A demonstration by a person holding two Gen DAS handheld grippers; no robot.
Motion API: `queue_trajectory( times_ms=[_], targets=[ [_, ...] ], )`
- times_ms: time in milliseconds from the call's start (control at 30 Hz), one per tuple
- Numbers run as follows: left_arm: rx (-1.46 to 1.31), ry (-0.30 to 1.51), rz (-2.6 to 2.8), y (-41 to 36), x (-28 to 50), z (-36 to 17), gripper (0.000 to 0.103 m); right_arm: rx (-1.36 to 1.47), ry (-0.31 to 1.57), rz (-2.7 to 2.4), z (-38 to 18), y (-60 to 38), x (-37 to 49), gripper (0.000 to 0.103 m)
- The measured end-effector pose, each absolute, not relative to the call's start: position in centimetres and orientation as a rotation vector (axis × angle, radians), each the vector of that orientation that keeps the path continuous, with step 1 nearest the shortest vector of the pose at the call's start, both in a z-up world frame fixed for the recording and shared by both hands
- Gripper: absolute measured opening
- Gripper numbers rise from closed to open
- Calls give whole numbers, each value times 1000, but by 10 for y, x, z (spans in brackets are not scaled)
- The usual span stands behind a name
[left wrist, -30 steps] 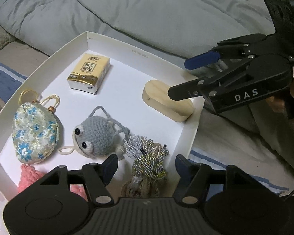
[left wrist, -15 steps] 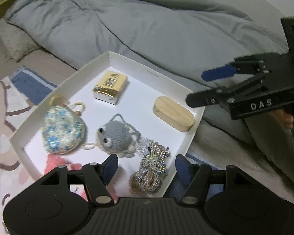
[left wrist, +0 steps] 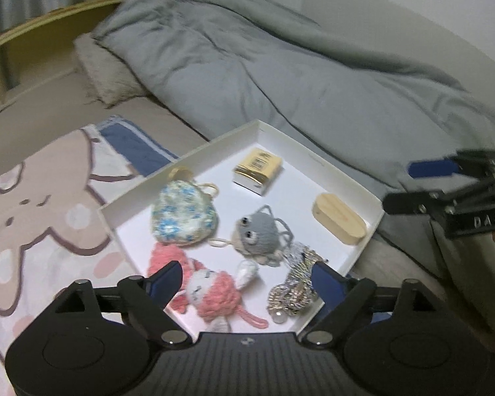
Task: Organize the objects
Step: 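Open both tools to drop the rope toy and wooden block into the box, then move both open tools back toward the white ball and crocheted scrunchie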
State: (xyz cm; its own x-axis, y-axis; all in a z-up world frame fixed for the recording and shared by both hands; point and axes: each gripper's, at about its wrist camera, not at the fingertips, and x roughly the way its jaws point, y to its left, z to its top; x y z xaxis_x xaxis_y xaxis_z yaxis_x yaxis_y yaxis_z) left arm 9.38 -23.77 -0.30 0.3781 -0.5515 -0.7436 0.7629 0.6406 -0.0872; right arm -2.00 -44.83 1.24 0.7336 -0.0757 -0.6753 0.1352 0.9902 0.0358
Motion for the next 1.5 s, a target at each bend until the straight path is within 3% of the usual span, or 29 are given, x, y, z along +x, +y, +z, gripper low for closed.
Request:
queue_trajectory(
  times_ms=[200,433,1000,1500],
  targets=[
    [256,770,-804,-215,84,9,99,94,712,-141,17,-436,-33,93],
    [206,721,-769,-188,73,19,103,126,684,-171,21,-424,-48,103],
    [144,670,-691,-139,65,21,103,136,631,-241,18,-399,-61,103],
    [85,654,-600,-95,89,16,103,147,618,-193,10,-362,-22,103]
  ],
)
